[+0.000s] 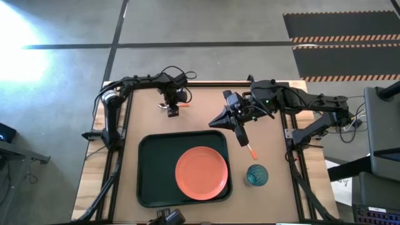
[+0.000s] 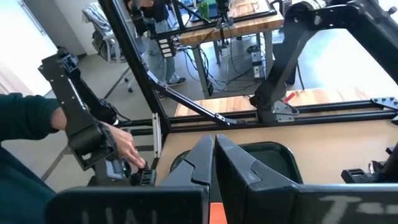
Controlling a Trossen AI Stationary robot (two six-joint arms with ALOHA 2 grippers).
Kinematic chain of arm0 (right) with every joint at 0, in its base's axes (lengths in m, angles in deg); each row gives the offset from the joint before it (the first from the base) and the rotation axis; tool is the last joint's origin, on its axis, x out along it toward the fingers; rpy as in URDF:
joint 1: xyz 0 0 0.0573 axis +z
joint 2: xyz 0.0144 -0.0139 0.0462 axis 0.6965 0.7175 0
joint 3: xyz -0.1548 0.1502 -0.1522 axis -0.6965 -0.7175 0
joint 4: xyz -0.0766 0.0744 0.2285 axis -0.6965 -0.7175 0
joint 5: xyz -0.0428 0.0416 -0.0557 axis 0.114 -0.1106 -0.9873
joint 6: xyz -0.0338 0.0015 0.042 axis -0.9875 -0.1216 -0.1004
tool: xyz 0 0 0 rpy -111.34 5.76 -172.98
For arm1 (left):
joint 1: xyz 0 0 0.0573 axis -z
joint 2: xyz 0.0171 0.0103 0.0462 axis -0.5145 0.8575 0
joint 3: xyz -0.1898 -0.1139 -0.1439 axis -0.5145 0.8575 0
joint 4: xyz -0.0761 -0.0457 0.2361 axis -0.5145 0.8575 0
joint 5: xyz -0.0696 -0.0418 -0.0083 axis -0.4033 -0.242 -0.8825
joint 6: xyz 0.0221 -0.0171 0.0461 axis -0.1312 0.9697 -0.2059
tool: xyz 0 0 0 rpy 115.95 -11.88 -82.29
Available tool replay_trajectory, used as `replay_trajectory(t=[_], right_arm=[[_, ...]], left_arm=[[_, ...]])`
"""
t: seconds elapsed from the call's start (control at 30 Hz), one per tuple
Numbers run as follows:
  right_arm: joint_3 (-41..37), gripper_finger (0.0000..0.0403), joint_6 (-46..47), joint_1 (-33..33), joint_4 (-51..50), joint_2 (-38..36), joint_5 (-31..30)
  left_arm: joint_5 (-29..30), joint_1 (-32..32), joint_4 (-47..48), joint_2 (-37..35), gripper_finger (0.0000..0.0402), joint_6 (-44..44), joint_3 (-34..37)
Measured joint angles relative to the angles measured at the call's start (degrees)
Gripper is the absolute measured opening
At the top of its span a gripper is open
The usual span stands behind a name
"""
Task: Pick and place plate/cup/fork/spoon on tray
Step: Put the orange spoon on the dark green tray
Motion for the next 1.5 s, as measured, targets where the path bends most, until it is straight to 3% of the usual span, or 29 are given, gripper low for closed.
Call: replay_trajectory(t=[0.6,0.8,0.97,1.5], right_arm=[[0.0,0.0009,-0.13,2.23,0.07,0.0,-0.44],[0.0,0.0009,-0.13,2.23,0.04,0.0,-0.44],[0.0,0.0009,-0.15,2.23,0.06,0.0,-0.46],[0.0,0.0009,0.51,2.23,0.26,0.0,-0.63]], left_arm=[[3.73,-0.53,-1.04,-1.14,0.016,0.07,-3.35],[9.29,-1.06,-1.04,-1.14,0.016,2.04,-4.92],[9.45,-1.89,-1.06,-1.14,0.016,10.36,-4.35],[9.43,-2.16,-0.8,2.36,0.016,13.44,-3.99]])
